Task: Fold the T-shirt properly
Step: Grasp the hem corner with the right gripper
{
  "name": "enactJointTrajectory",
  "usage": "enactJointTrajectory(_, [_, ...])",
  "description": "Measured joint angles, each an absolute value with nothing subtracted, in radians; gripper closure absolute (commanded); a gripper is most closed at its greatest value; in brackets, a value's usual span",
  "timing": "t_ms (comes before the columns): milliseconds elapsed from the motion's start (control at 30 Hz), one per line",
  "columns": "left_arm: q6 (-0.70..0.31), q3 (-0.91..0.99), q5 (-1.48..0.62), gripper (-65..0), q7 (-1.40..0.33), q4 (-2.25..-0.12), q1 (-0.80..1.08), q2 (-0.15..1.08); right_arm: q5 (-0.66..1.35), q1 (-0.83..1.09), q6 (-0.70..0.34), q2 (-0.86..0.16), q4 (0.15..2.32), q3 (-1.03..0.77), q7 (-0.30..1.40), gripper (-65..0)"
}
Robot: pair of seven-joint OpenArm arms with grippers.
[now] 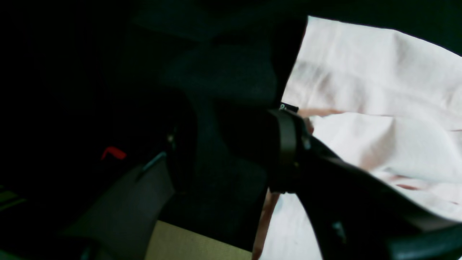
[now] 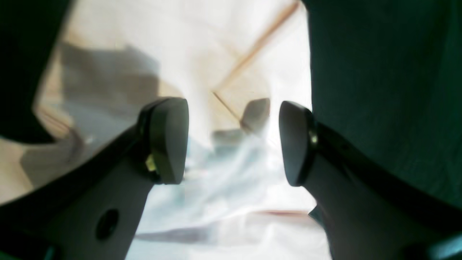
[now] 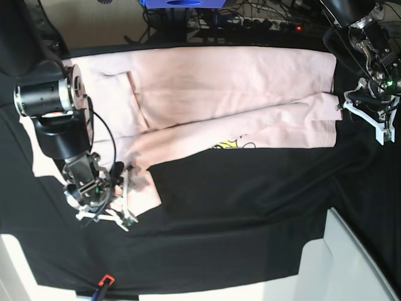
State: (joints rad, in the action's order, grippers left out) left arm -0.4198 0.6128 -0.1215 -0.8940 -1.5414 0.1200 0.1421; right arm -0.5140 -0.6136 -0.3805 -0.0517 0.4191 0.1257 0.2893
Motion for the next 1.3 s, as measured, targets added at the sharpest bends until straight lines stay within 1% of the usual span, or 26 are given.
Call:
enactJointTrajectory(167, [-0.42, 0.613, -0.121, -29.7, -0.894, -1.541, 0.12, 0.143, -0.516, -0.634, -0.385, -0.054, 0.382, 0.087, 0.286, -37.3])
enactJointTrajectory(233, [-0.42, 0.613, -0.121, -29.7, -0.894, -1.541, 0.122, 0.142, -0.516, -0.634, -0.43, -0.06, 0.382, 0.079, 0.286, -36.3])
enactJointTrajectory(300, [-0.419, 0.613, -0.121, -29.7, -0.894, -1.541, 0.126, 0.142, -0.521, -0.634, -0.486, -0.061, 0.382, 0.05, 0.287, -30.2])
enactJointTrajectory(400, [-0.419, 0.613, -0.121, -29.7, -0.894, -1.541, 0.131, 0.142, -0.521, -0.629, -0.541, -0.054, 0.381, -0.034, 0.292, -14.9])
enactJointTrajectory(433, [-0.419, 0.613, -0.121, -29.7, -0.894, -1.541, 0.131, 0.143, -0.521, -0.628, -0.551, -0.054, 0.381, -0.049, 0.294, -12.3])
enactJointTrajectory(567, [-0.42, 0.613, -0.121, -29.7, -0.894, -1.541, 0.132, 0.142, -0.521, -0.626, -0.556, -0.055, 0.381, -0.062, 0.305, -7.7])
enactJointTrajectory(667, [-0.42, 0.613, -0.121, -29.7, -0.894, -1.541, 0.143, 0.142, -0.52, -0.621, -0.557, -0.055, 0.381, -0.065, 0.3, -1.2])
enactJointTrajectory(700, [-0.419, 0.613, -0.121, -29.7, -0.894, -1.541, 0.146, 0.142, -0.519, -0.62, -0.557, -0.055, 0.381, -0.065, 0.3, 0.0])
enactJointTrajectory(800, [-0.42, 0.613, -0.121, -29.7, -0.894, -1.541, 0.146, 0.142, -0.52, -0.619, -0.557, -0.055, 0.389, -0.066, 0.3, 0.0])
enactJointTrajectory(900, [-0.42, 0.613, -0.122, -29.7, -0.894, -1.541, 0.147, 0.141, -0.524, -0.587, -0.561, -0.053, 0.481, -0.066, 0.315, 0.0])
enactJointTrajectory(933, [-0.42, 0.613, -0.122, -29.7, -0.894, -1.541, 0.147, 0.141, -0.525, -0.576, -0.56, -0.052, 0.52, -0.068, 0.317, -1.2])
enactJointTrajectory(967, [-0.419, 0.613, -0.121, -29.7, -0.894, -1.541, 0.148, 0.141, -0.511, -0.57, -0.556, -0.049, 0.556, -0.068, 0.322, -4.5])
enactJointTrajectory(1067, [-0.42, 0.613, -0.122, -29.7, -0.894, -1.541, 0.147, 0.141, -0.413, -0.576, -0.557, -0.044, 0.649, -0.068, 0.402, -20.2])
enactJointTrajectory(1167, [-0.419, 0.614, -0.121, -29.7, -0.894, -1.541, 0.147, 0.142, -0.349, -0.59, -0.557, -0.058, 0.661, -0.067, 0.438, -34.5])
enactJointTrajectory(1233, [-0.42, 0.614, -0.121, -29.7, -0.894, -1.541, 0.146, 0.141, -0.346, -0.584, -0.556, -0.064, 0.657, -0.067, 0.443, -42.8])
enactJointTrajectory(1300, [-0.42, 0.613, -0.125, -29.7, -0.894, -1.541, 0.143, 0.141, -0.346, -0.575, -0.556, -0.065, 0.648, -0.067, 0.448, -48.3])
